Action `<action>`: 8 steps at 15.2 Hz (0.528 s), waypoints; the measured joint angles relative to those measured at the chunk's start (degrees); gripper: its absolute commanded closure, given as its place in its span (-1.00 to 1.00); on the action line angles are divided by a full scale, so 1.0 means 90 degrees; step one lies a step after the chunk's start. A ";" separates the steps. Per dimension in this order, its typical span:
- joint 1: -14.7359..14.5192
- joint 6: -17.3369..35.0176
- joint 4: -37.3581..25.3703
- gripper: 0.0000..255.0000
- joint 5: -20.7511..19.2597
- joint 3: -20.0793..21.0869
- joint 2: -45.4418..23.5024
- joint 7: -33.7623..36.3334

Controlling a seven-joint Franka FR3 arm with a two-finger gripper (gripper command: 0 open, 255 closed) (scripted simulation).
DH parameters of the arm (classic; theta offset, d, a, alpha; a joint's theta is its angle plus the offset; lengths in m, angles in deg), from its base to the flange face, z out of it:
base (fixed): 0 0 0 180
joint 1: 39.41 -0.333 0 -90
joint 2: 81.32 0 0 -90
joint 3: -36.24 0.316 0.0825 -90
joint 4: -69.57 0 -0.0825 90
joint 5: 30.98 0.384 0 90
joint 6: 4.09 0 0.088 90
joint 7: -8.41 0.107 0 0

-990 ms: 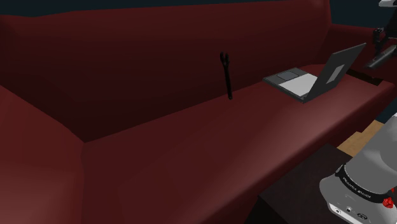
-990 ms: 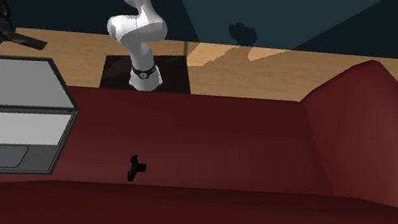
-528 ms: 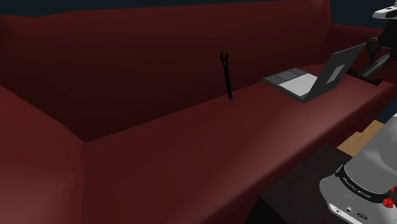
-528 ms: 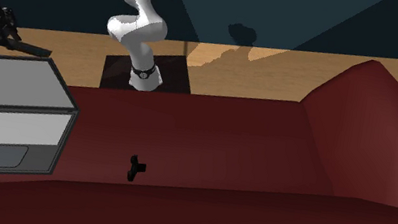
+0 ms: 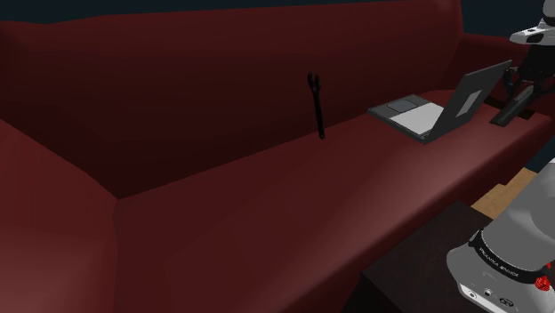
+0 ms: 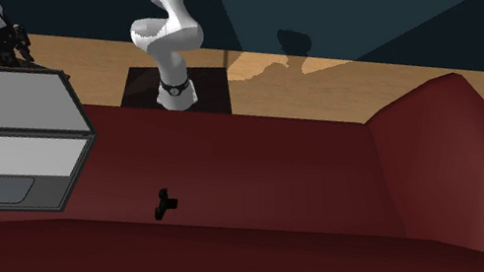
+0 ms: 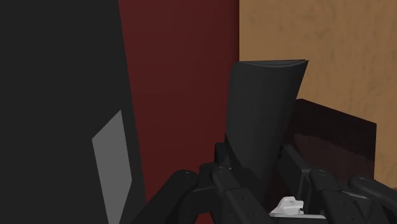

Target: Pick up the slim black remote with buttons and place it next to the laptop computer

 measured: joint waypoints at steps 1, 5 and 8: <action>-0.0005 0.0072 0.0061 1.00 -0.0013 -0.0031 -0.0010 0.0015; -0.0014 0.0417 0.0352 1.00 -0.0095 -0.0195 -0.0051 0.0063; -0.0050 0.0676 0.0520 1.00 -0.0141 -0.0350 -0.0125 0.0076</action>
